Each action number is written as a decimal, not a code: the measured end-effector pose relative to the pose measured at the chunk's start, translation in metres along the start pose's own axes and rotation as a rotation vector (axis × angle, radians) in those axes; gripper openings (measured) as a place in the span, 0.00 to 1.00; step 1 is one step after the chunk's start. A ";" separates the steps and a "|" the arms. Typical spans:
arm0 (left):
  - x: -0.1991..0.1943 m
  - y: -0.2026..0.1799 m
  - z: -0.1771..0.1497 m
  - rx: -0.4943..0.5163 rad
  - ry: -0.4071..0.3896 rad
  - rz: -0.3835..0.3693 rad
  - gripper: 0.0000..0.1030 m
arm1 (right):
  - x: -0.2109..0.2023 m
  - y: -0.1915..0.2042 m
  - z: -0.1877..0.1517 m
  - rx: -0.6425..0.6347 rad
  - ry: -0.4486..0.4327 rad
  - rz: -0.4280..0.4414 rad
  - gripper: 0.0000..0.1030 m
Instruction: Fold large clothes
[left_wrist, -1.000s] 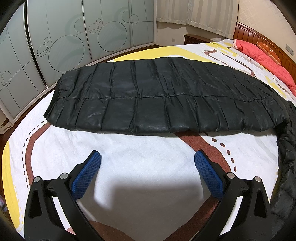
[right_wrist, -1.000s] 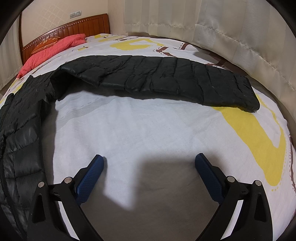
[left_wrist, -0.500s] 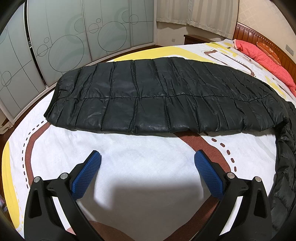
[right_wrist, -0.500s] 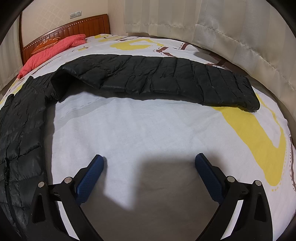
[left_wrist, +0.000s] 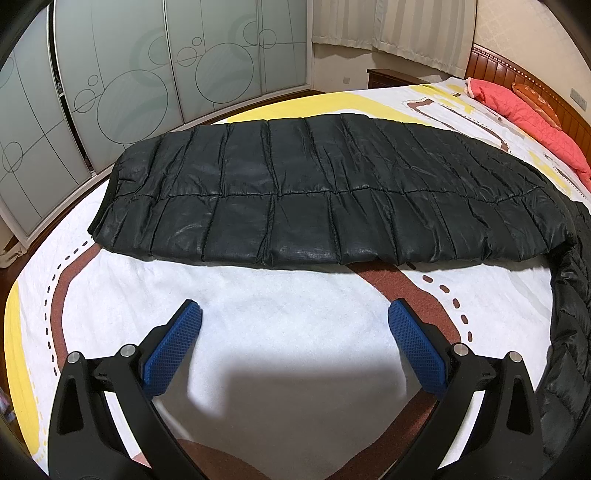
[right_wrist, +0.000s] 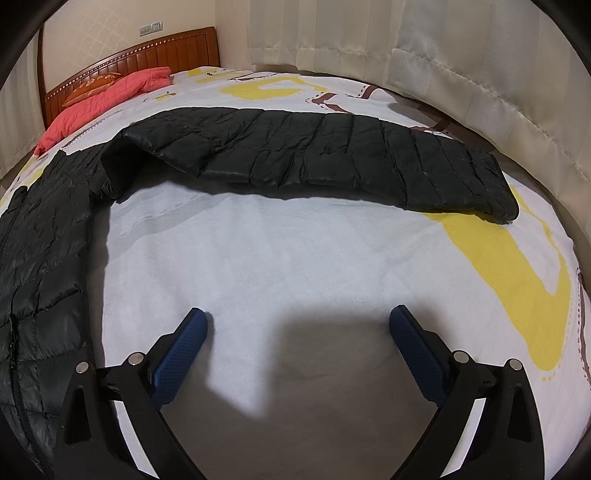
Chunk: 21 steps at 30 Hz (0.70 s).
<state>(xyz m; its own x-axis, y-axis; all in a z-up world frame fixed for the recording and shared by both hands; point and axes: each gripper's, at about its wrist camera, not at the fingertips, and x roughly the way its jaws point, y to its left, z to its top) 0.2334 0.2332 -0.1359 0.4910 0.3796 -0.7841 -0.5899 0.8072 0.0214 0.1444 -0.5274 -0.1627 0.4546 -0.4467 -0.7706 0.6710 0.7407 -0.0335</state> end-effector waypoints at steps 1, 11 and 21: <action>0.001 0.000 0.001 0.002 0.006 0.006 0.98 | 0.000 0.001 0.000 -0.001 0.003 -0.003 0.95; -0.031 0.003 -0.015 0.013 0.045 -0.066 0.98 | -0.045 0.006 -0.013 0.033 0.006 0.008 0.95; -0.167 -0.030 -0.080 0.219 -0.047 -0.296 0.98 | -0.187 0.060 -0.063 -0.155 -0.125 0.193 0.95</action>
<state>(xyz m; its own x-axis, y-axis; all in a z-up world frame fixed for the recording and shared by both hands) 0.1180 0.1097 -0.0549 0.6516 0.1309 -0.7472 -0.2692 0.9608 -0.0664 0.0629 -0.3681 -0.0603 0.6405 -0.3409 -0.6881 0.4717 0.8818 0.0023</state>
